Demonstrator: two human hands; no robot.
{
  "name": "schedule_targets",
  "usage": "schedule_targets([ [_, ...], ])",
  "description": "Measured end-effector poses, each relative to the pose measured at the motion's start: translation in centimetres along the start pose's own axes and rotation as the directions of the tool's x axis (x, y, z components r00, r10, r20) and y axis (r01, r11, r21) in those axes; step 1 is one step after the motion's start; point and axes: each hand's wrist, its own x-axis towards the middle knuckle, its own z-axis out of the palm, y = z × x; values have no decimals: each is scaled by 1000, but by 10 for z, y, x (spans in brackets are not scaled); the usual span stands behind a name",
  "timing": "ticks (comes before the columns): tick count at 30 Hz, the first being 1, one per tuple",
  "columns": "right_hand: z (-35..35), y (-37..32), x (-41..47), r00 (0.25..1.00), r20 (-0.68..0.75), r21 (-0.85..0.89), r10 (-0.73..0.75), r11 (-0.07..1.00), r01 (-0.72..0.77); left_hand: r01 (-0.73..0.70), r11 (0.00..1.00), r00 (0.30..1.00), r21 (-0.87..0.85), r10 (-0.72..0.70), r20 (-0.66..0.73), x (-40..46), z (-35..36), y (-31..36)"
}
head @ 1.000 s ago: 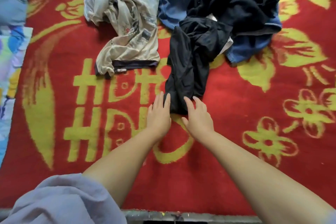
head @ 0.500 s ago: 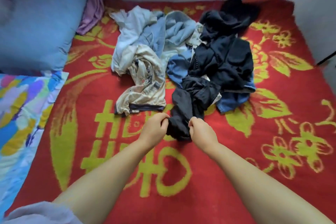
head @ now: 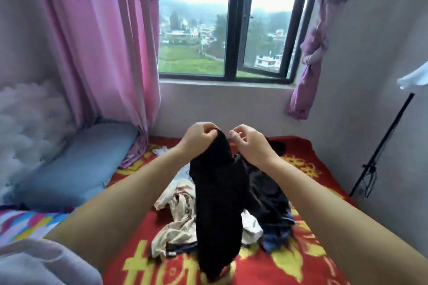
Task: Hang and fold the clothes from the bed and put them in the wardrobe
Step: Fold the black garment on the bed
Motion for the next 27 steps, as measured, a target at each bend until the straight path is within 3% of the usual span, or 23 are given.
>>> schedule_targets([
  [3, -26, -39, 7, 993, 84, 60, -82, 995, 77, -59, 998, 996, -33, 61, 65, 2, -21, 44],
  [7, -56, -64, 12, 983, 172, 186, -67, 982, 34, -97, 994, 991, -50, 101, 92, -1, -47, 80],
  [11, -62, -77, 5, 966, 257, 92, -23, 996, -1, -125, 991, 976, 42, 116, 186, -4, -56, 101],
  [15, -68, -84, 5, 996, 69, -226, -62, 971, 76, -93, 990, 972, 104, 68, 226, -6, -59, 106],
  [16, -71, -83, 7, 998, 12, -196, -63, 979, 64, -83, 983, 970, 165, 42, 238, -6, -61, 103],
  [19, -87, -72, 9, 997, -77, 108, 33, 994, -24, -22, 932, 976, 361, -58, 210, -8, -68, 85],
  [22, -104, -63, 7, 979, -158, 254, 126, 964, -83, 89, 901, 978, 425, -160, 134, -8, -84, 63],
  [24, -112, -60, 4, 994, -83, 228, 72, 972, -51, 152, 890, 969, 430, -221, 114, -7, -94, 54],
  [27, -124, -61, -3, 981, 187, -103, -54, 992, 74, 228, 896, 955, 381, -282, 90, -7, -108, 47],
])
